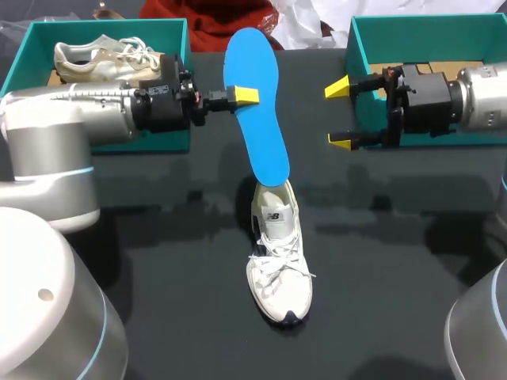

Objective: Take the shoe out of the shoebox, open the shoe tongue, remove and reinsert the insole, then place the shoe into the shoebox

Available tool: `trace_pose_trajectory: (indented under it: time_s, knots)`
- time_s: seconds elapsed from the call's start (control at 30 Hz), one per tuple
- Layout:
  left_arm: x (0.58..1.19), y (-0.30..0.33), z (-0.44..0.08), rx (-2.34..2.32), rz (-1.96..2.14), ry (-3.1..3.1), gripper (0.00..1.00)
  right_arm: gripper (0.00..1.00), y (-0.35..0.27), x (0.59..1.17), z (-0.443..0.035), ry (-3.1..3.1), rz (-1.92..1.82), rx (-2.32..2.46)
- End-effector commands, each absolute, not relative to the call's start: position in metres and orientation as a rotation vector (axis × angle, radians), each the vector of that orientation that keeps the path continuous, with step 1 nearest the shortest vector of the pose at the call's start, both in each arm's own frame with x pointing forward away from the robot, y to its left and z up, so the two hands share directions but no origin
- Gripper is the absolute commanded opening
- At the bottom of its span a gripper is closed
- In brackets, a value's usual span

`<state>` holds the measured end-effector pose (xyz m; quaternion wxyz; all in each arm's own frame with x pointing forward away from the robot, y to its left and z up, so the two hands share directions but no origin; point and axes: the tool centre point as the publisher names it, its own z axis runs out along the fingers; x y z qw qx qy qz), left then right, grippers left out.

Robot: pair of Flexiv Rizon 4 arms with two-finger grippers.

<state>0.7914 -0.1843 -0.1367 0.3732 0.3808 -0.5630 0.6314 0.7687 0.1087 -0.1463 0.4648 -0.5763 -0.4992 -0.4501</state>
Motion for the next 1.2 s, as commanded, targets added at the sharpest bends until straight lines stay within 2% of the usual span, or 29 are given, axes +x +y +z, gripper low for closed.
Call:
trace_pose_trajectory:
  time_s: [0.03, 0.4, 0.77, 1.1, 1.2]
  knots:
    - [0.787, -0.179, -0.132, 0.905, 1.684, -1.497, 0.00, 1.00, 0.110, 0.769, -0.147, -1.226, -1.106, -1.417]
    - [0.768, -0.171, -0.122, 0.382, 2.188, -1.926, 0.00, 1.00, 0.110, 0.769, -0.147, -1.226, -1.106, -1.417]
    - [0.768, -0.171, -0.122, 0.382, 2.188, -1.926, 0.00, 1.00, 0.110, 0.769, -0.147, -1.226, -1.106, -1.417]
    - [0.751, -0.167, -0.112, -0.299, 2.392, -2.233, 0.00, 1.00, 0.110, 0.769, -0.147, -1.226, -1.106, -1.417]
    - [0.752, -0.165, -0.112, -0.334, 2.376, -2.335, 0.00, 1.00, 0.110, 0.769, -0.147, -1.226, -1.106, -1.417]
